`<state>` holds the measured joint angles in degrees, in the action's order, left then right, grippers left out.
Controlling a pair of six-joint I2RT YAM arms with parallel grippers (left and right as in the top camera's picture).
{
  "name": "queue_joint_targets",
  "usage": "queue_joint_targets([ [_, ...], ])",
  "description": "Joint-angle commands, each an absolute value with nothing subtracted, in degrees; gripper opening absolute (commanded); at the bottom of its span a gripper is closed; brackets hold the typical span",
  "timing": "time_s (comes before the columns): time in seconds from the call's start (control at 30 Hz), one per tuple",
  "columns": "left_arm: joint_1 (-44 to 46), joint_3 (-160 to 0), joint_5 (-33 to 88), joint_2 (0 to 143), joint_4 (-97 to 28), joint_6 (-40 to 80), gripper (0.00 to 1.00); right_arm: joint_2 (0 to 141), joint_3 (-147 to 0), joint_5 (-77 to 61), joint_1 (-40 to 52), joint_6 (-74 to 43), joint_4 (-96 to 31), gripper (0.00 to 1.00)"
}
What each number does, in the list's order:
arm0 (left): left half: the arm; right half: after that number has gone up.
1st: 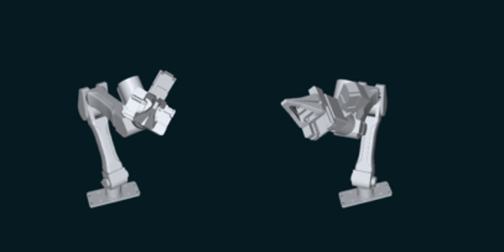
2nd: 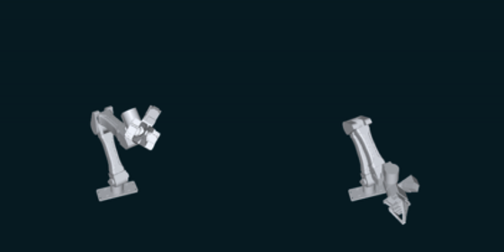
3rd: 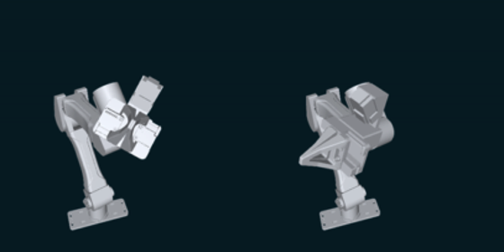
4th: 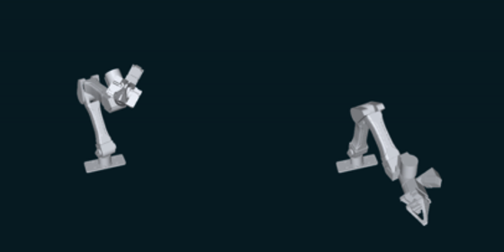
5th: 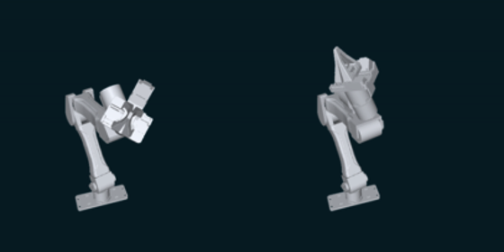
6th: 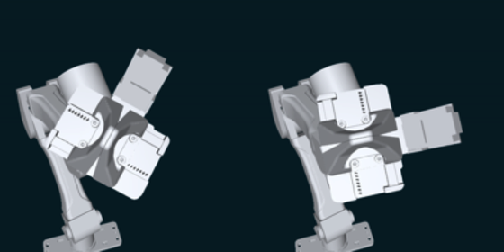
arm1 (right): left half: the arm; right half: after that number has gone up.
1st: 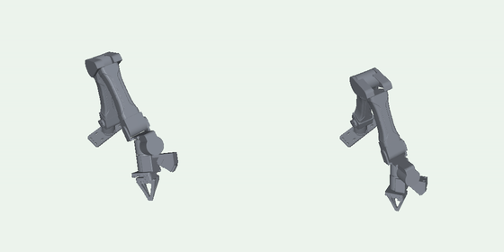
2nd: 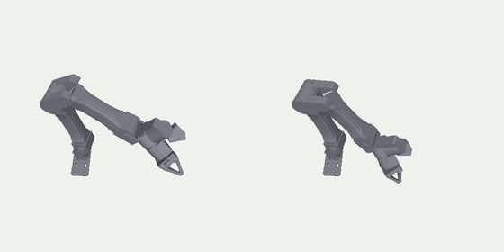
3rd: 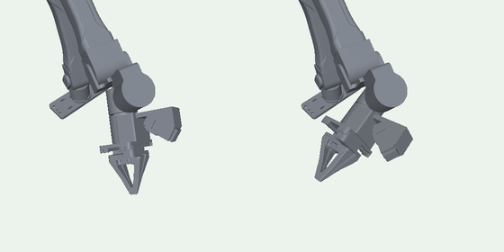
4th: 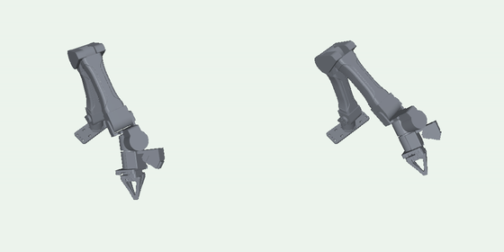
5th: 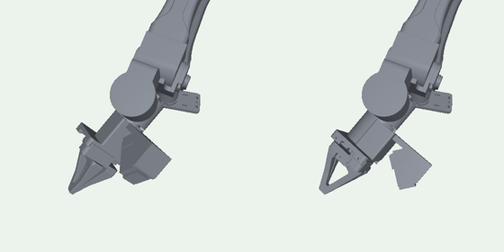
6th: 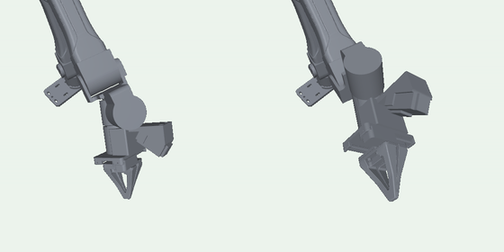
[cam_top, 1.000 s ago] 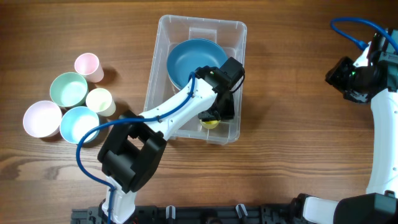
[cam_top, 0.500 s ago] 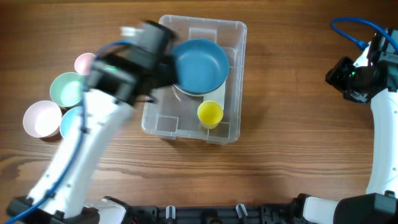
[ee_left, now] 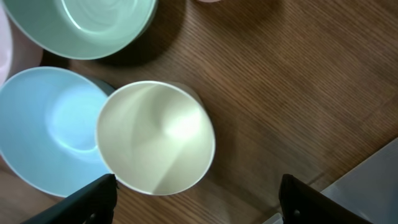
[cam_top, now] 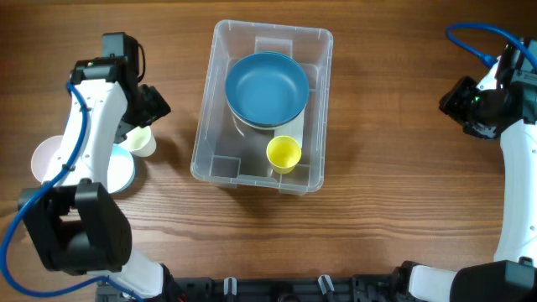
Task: Pack container
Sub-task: 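Grasp the cream cup with the left gripper, then drop the cream cup into the yellow cup in the bin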
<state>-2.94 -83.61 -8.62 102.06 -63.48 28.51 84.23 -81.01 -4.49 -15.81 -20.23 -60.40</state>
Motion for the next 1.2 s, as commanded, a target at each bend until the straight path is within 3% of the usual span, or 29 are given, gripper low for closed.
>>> queue_joint_targets([
  [0.0,-2.5,-82.11,-7.92,105.97,-62.15,27.4,0.84,84.73,-80.9,-4.99,-15.73,-19.46,-60.29,0.47],
  [0.13,-2.5,-80.62,-7.7,109.65,-61.04,27.38,0.8,84.73,-80.9,-5.02,-15.73,-19.49,-60.29,0.47],
  [0.2,-2.5,-80.62,-7.7,109.67,-61.21,27.38,0.52,84.73,-80.9,-5.02,-15.73,-19.51,-60.29,0.47],
  [0.33,-2.44,-80.62,-7.7,109.65,-61.23,27.38,0.12,84.73,-80.9,-5.02,-15.73,-19.53,-60.31,0.47],
  [0.43,-2.44,-80.71,-7.73,109.6,-60.95,27.38,0.04,84.73,-80.9,-5.02,-15.73,-19.49,-60.31,0.47],
  [0.57,-0.97,-83.02,-7.7,107.22,-62.33,27.16,0.04,84.73,-80.9,-5.02,-15.73,-19.49,-60.4,0.47],
  [0.7,7.2,-93.43,-5.74,97.65,-69.63,24.6,0.04,84.73,-80.9,-5.02,-15.73,-19.46,-60.45,0.47],
  [0.87,28.75,-98.17,-5.37,88.51,-69.28,24.49,0.04,84.73,-80.9,-5.02,-15.73,-19.51,-60.4,0.47],
  [1.0,40.69,-98.15,-1.91,93.69,-68.53,26.35,0.04,84.73,-80.9,-5.02,-15.73,-19.51,-60.42,0.47],
  [1.17,44.45,-98.15,4.14,103.37,-67.85,26.28,0.04,84.73,-80.9,-5.02,-15.73,-19.49,-60.45,0.47],
])
